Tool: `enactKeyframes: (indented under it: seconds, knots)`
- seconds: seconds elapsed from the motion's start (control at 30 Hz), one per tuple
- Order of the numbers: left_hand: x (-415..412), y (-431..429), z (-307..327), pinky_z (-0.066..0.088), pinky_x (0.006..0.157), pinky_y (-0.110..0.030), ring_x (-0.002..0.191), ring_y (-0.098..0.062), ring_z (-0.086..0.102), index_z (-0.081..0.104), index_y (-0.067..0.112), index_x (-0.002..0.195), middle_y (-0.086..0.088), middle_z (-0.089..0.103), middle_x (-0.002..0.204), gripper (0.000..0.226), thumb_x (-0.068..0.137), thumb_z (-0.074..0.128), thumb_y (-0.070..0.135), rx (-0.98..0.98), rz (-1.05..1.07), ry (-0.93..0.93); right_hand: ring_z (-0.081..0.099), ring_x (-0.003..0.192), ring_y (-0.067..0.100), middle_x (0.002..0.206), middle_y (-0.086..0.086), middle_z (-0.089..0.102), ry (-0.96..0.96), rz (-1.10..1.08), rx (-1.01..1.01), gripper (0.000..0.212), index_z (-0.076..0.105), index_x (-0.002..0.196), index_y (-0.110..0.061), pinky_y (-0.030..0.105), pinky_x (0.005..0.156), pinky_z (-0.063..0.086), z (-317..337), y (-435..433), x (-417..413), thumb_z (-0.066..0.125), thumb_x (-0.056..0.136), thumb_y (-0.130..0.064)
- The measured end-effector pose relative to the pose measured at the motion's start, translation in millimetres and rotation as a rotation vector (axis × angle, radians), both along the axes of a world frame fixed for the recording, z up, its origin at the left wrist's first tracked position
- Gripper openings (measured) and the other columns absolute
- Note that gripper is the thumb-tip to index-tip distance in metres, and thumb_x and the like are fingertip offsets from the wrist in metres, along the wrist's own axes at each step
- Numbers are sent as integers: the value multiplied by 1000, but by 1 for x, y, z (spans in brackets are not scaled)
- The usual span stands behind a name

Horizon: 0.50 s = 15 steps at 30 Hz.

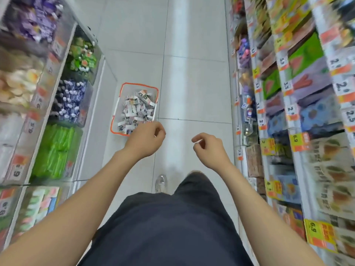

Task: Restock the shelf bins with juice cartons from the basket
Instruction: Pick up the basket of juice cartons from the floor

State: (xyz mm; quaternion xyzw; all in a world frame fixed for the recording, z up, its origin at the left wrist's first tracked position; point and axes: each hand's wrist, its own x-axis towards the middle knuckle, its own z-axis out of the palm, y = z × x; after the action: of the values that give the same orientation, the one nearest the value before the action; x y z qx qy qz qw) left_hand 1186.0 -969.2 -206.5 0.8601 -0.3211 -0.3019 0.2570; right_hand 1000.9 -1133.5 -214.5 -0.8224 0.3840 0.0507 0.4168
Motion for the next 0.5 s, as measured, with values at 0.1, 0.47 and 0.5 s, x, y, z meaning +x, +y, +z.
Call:
enactKeyframes:
  seconds: [0.1, 0.47, 0.5]
  knots:
    - [50, -70, 2, 59, 78, -42, 80, -13, 68, 70, 29, 88, 13, 72, 81, 28, 90, 43, 37, -5, 5, 6, 61, 70, 5, 70, -3, 68, -17, -15, 3, 23, 72, 106, -24, 10, 62, 41, -3, -72, 51, 55, 93, -16]
    - [232, -252, -24, 53, 72, -37, 76, -16, 64, 70, 24, 86, 5, 69, 81, 21, 92, 50, 25, 42, 407, -49, 63, 68, 16, 60, -1, 64, 1, 433, 0, 27, 67, 113, -18, 33, 72, 55, -25, -295, 322, 52, 91, -14]
    - [243, -256, -26, 51, 71, -36, 76, -16, 63, 69, 23, 85, 4, 69, 80, 20, 93, 51, 24, 40, 478, -37, 63, 67, 16, 58, -1, 63, 13, 522, 1, 27, 67, 113, -18, 34, 72, 56, -26, -300, 349, 52, 91, -15]
